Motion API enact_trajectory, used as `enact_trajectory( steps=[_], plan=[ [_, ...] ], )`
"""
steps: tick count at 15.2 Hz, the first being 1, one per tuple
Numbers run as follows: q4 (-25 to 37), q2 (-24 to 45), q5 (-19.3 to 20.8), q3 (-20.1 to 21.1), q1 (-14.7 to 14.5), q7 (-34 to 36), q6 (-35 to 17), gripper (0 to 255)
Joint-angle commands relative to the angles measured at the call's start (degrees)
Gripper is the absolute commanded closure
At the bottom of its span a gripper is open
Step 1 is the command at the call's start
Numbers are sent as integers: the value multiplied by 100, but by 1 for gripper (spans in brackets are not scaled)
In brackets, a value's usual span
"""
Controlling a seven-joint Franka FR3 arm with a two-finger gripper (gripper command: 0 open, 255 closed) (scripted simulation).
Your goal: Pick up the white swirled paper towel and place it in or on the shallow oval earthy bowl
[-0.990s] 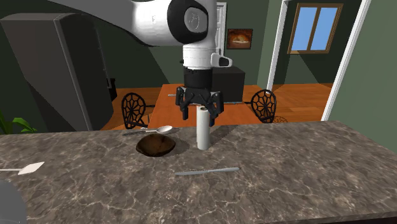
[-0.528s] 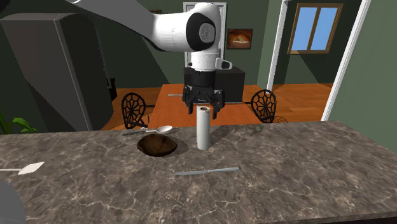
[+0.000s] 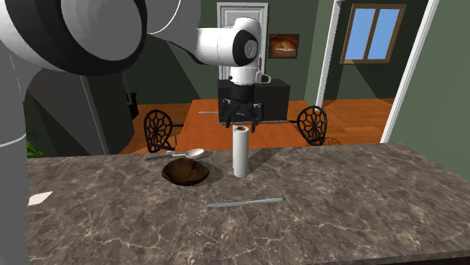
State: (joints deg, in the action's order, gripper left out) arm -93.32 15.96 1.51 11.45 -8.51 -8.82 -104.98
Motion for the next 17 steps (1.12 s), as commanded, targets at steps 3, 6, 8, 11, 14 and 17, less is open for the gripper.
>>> enact_trajectory(
  steps=[3,6,8,11,14,17],
  plan=[
    [953,772,78,68,-161,-25,171,0],
    [739,784,82,63,-160,-21,-55,0],
    [610,802,86,61,-160,-18,-201,0],
    [450,829,93,58,-160,-13,-387,0],
    [451,830,93,57,-160,-12,-387,0],
    [451,830,93,57,-160,-12,-387,0]
  ],
)
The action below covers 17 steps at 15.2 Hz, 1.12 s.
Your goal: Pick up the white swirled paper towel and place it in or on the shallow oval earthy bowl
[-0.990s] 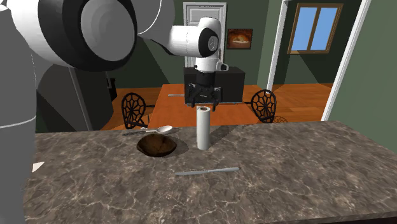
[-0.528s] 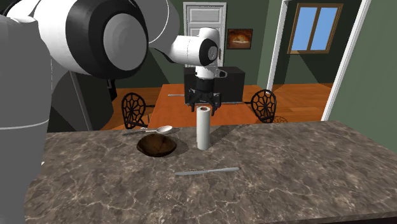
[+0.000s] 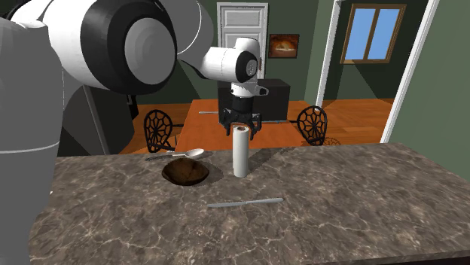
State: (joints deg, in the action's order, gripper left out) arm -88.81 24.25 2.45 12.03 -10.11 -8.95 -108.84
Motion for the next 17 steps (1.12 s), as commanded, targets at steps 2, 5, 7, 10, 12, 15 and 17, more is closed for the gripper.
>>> enact_trajectory(
  steps=[2,5,7,10,12,15,17],
  plan=[
    [0,0,0,0,0,0,0,255],
    [-3,-1,0,0,1,-1,-2,255],
    [3,4,1,-1,1,-2,-1,255],
    [1,2,0,-1,3,-4,-1,255],
    [49,-19,-4,2,0,-1,67,255],
    [210,-67,-15,8,-1,-2,276,255],
    [325,-94,-21,12,-3,-2,417,255]
  ],
)
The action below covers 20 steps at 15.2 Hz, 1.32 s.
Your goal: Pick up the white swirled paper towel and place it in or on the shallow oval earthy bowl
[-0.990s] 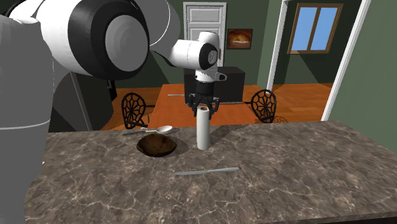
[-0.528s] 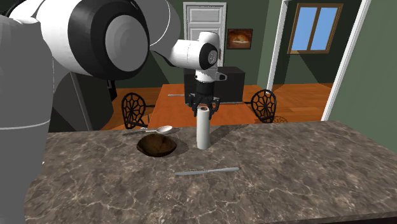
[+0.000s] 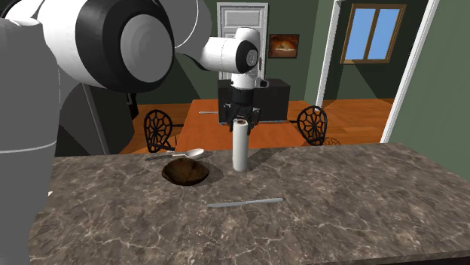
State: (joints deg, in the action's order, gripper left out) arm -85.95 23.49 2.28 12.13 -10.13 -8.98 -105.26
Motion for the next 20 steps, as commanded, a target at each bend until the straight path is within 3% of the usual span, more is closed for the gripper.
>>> enact_trajectory(
  steps=[1,20],
  plan=[
    [100,-29,-6,4,-2,2,130,255],
    [1684,46,5,25,-78,34,1636,255]
  ],
)
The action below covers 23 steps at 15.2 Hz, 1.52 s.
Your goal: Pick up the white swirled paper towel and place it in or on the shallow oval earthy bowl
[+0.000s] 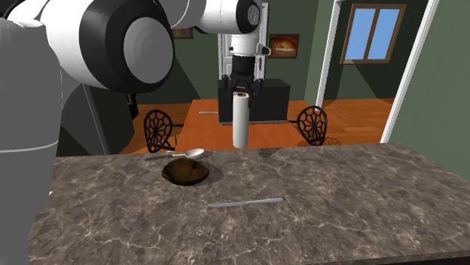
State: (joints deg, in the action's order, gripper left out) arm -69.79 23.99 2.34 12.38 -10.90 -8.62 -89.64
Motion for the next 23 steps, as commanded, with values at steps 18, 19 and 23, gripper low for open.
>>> enact_trajectory(
  steps=[18,19,23],
  plan=[
    [-689,-1441,-292,371,-473,918,693,255],
    [-760,-1549,-321,411,-517,1009,724,255],
    [-959,-1958,-446,598,-730,1438,897,255]
  ],
)
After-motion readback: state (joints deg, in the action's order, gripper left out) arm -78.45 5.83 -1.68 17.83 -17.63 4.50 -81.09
